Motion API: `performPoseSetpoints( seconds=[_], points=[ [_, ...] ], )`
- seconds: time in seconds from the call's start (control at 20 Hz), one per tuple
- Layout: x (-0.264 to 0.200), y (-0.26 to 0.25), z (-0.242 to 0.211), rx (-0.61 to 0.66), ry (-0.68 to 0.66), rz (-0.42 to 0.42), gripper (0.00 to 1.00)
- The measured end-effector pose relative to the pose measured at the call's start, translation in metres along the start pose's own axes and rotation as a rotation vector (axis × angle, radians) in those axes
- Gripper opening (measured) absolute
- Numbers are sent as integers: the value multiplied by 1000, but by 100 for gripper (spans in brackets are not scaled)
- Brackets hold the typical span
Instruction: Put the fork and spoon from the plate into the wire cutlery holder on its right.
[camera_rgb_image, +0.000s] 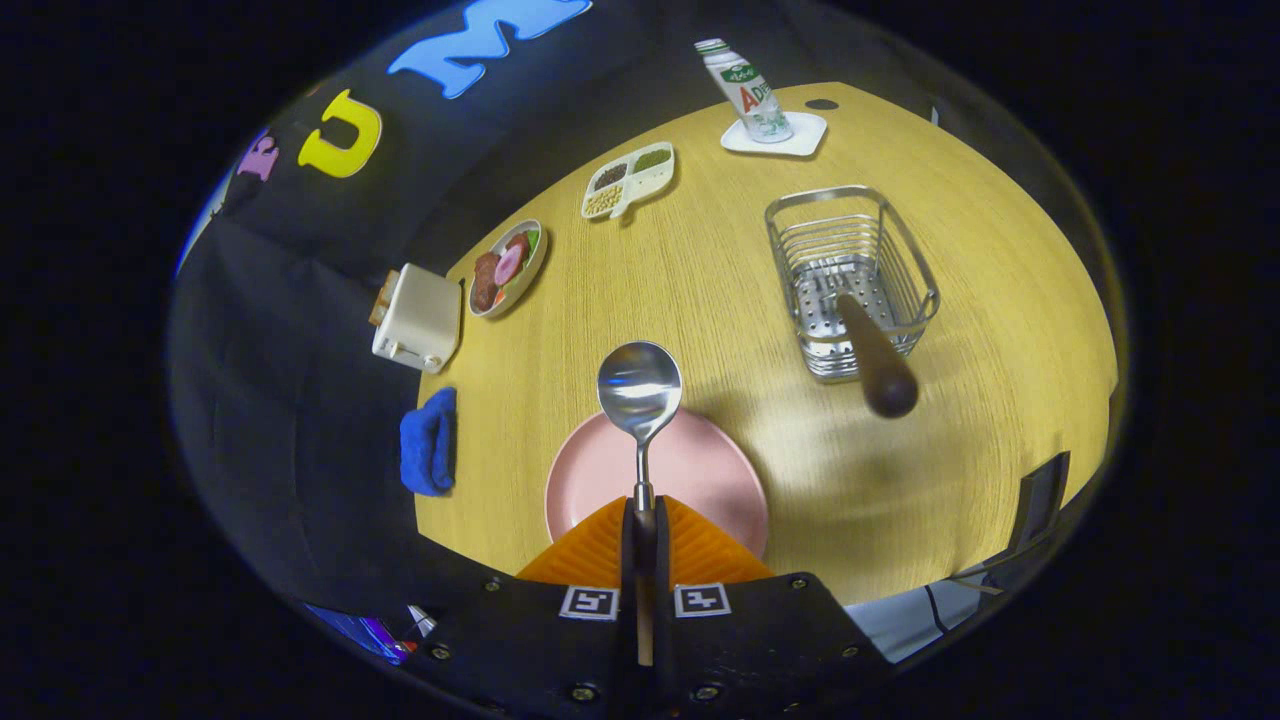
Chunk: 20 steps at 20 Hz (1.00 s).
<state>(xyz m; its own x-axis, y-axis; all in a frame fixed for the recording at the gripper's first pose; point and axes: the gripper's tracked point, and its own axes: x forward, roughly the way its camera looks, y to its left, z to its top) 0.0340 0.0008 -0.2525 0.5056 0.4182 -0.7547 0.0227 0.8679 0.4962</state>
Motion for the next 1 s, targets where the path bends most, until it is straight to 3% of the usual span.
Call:
performPoseSetpoints(
  seconds=[0.45, 1.0],
  points=[
    [-31, -49, 49, 128, -50, -46, 6],
    [-19, -70, 49, 198, 81, -103, 6]
  ],
)
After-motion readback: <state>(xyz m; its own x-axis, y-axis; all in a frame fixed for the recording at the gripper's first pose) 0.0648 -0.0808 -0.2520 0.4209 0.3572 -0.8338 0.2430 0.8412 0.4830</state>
